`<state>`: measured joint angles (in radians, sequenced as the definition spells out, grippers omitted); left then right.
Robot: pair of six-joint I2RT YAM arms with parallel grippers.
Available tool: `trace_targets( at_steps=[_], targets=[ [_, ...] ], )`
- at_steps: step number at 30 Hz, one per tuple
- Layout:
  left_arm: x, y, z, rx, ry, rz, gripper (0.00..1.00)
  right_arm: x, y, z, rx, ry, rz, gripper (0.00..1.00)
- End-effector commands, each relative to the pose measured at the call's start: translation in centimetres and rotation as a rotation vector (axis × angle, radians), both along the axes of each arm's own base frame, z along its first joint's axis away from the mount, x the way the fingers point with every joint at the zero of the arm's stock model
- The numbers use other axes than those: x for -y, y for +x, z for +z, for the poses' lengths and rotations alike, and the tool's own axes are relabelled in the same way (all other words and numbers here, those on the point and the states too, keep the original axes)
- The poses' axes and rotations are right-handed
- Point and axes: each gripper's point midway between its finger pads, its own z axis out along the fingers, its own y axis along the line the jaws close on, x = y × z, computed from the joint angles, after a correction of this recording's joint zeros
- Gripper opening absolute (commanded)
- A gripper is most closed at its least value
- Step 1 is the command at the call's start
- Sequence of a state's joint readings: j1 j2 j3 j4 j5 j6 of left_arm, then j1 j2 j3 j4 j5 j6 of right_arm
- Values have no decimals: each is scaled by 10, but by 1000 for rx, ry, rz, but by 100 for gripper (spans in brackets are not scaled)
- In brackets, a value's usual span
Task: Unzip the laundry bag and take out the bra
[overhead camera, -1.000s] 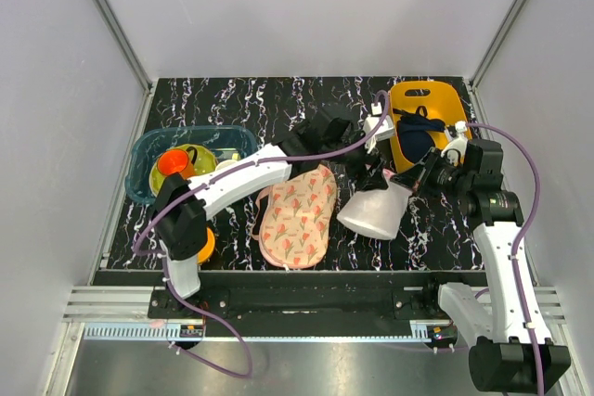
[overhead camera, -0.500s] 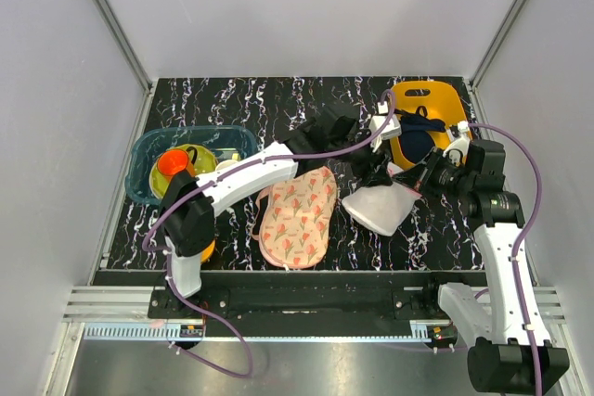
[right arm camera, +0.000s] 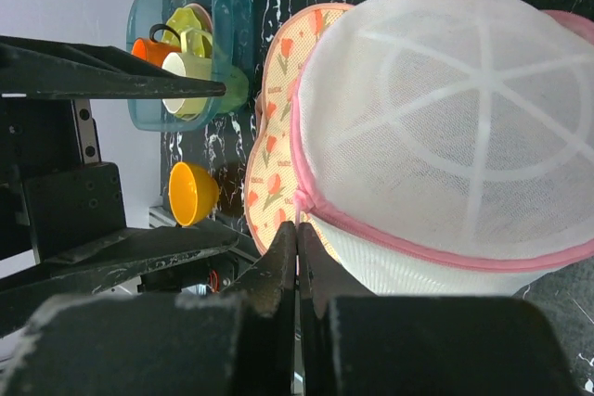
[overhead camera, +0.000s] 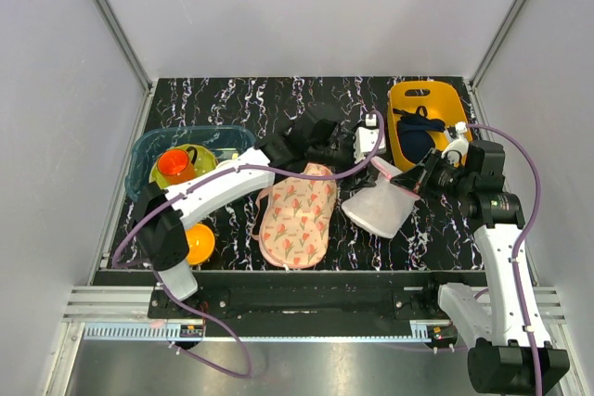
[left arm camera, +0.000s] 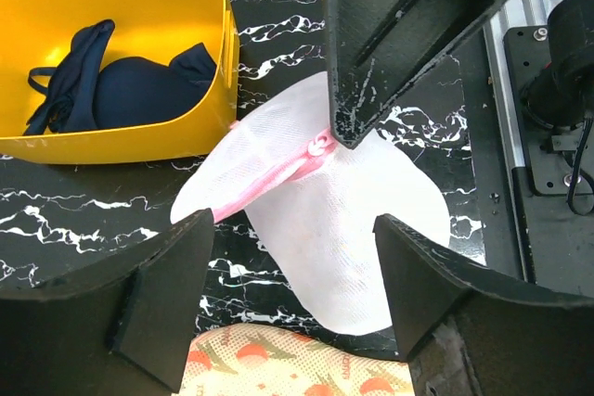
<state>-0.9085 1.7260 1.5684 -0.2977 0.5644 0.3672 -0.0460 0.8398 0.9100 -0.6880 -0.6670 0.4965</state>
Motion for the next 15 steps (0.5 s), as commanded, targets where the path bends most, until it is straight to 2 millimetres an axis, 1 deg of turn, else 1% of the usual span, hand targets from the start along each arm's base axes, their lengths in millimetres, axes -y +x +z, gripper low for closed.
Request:
trace_targets(
  at_steps=[1,3,4,5,6,7,9,11,13,15],
  targets=[
    [7,-4,29,134,-114,-82,77,-5,0,14,61,9,36,0],
    [12,-5,31,125,-126,-96,77,-5,-1,15,64,9,40,0],
    [17,-4,23,112,-116,-103,77,-5,-1,16,66,8,40,0],
    [21,-6,22,106,-116,-112,77,-5,-1,16,65,10,41,0],
    [24,-7,26,108,-119,-122,77,-5,0,15,63,8,40,0],
    [29,-7,17,93,-106,-127,77,-5,-1,16,64,10,41,0],
    [35,-8,18,89,-112,-140,77,-5,-1,16,65,10,41,0],
    [40,-9,10,73,-102,-148,76,-5,0,16,63,10,39,0],
    [43,-9,9,65,-103,-151,73,-5,-1,16,62,12,39,0],
    [46,-9,2,44,-94,-156,70,-5,0,15,62,12,40,0]
  ],
)
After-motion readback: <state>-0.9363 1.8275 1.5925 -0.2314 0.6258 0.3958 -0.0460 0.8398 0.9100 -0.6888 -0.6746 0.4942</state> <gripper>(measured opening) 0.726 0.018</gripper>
